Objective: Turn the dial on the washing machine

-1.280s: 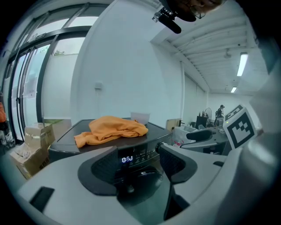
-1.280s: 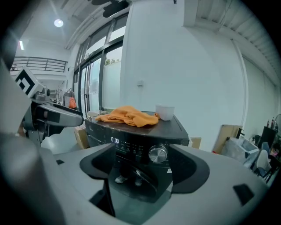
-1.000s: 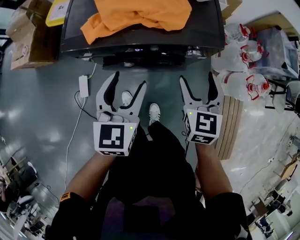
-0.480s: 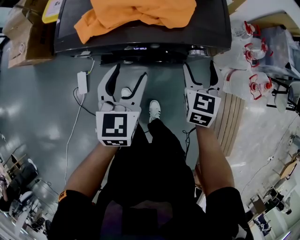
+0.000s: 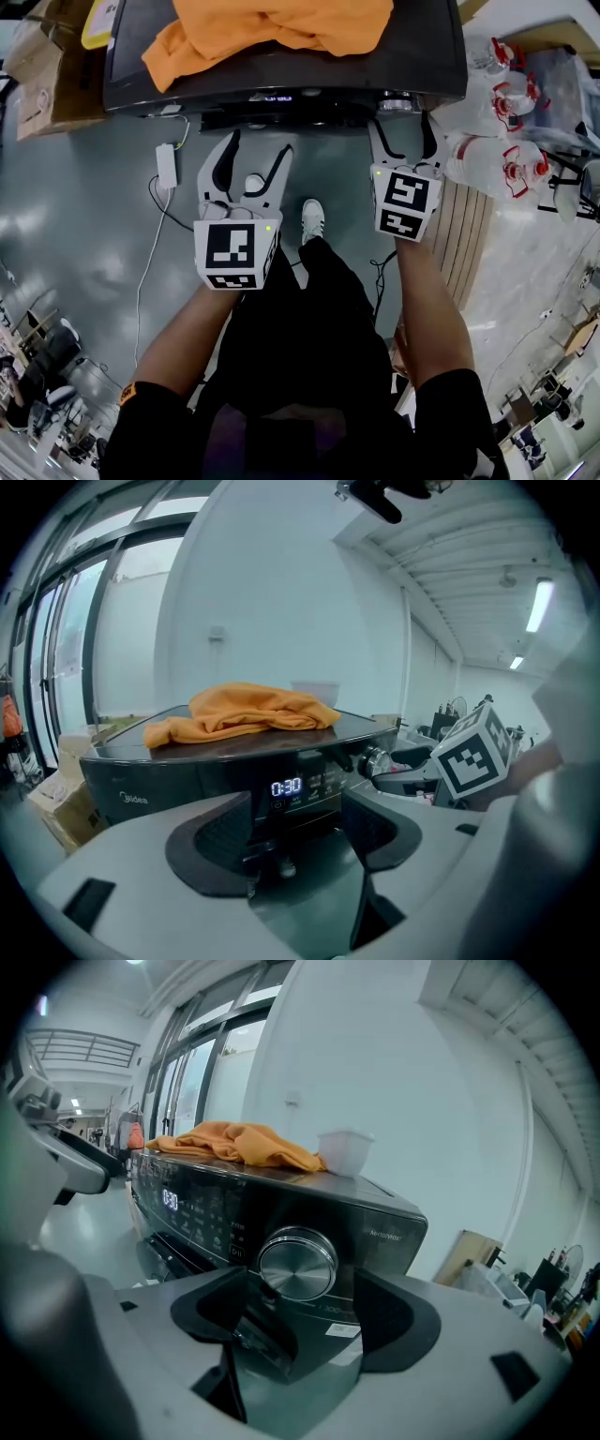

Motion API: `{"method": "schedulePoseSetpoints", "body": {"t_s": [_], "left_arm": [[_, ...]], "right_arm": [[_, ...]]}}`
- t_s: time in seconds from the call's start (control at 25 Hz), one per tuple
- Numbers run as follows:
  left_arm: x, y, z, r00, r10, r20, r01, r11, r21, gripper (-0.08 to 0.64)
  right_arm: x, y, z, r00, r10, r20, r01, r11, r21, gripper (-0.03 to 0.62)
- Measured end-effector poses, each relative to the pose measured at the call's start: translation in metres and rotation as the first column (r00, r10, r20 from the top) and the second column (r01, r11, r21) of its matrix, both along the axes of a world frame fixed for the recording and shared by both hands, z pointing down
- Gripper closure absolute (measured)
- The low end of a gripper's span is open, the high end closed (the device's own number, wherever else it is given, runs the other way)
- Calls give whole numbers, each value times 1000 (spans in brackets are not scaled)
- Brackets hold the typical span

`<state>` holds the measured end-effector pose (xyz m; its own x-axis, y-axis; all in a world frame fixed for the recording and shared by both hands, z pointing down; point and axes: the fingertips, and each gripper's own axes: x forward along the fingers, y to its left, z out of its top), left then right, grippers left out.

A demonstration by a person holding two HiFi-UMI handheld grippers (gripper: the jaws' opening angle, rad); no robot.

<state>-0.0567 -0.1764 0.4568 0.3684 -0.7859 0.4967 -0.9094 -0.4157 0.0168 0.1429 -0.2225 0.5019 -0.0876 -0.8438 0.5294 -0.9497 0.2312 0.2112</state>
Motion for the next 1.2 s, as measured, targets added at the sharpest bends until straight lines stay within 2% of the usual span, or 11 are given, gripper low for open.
{"method": "schedulePoseSetpoints", "body": {"t_s": [0.24,0.32,0.44,0.56,0.72,0.84,0.92,1.0,1.08,1.12,1.2], "left_arm": [[1,1,3,1000,-4,-12,3,1000,-14,270],[1,2,5,1000,-6,-16,6,1000,-21,270],[0,3,5,1000,-10,-24,9,1000,-30,270],[1,4,4,999,-9,-35,7,999,-31,270],[3,3,3,999,-5,-45,3,999,-34,271],[3,3,3,999,-2,-49,0,999,-38,270],[4,3,3,999,1,-47,-3,999,-38,270],[4,3,3,999,4,-45,-5,999,-36,270],[5,4,2,999,6,-44,-7,999,-35,270],[5,5,2,999,7,-43,-9,999,-36,270],[4,6,2,999,10,-42,-12,999,-37,270]], "right_arm": [[-7,-7,2,1000,-27,-14,27,1000,-3,233],[-6,-9,2,1000,-12,-19,12,1000,-3,293],[-3,-10,2,1000,10,22,-10,1000,-8,305],[0,-10,4,986,51,161,-46,998,-34,307],[3,-10,3,899,125,419,-94,991,-93,307],[3,-10,3,874,133,467,-97,990,-99,307],[2,-11,3,890,119,439,-89,992,-88,307],[2,-10,2,937,85,339,-69,996,-59,304],[-1,-8,1,987,29,155,-26,1000,-17,291],[-3,-7,0,999,-4,43,4,1000,2,287],[-10,-5,-3,987,-60,-147,64,998,24,287]]}}
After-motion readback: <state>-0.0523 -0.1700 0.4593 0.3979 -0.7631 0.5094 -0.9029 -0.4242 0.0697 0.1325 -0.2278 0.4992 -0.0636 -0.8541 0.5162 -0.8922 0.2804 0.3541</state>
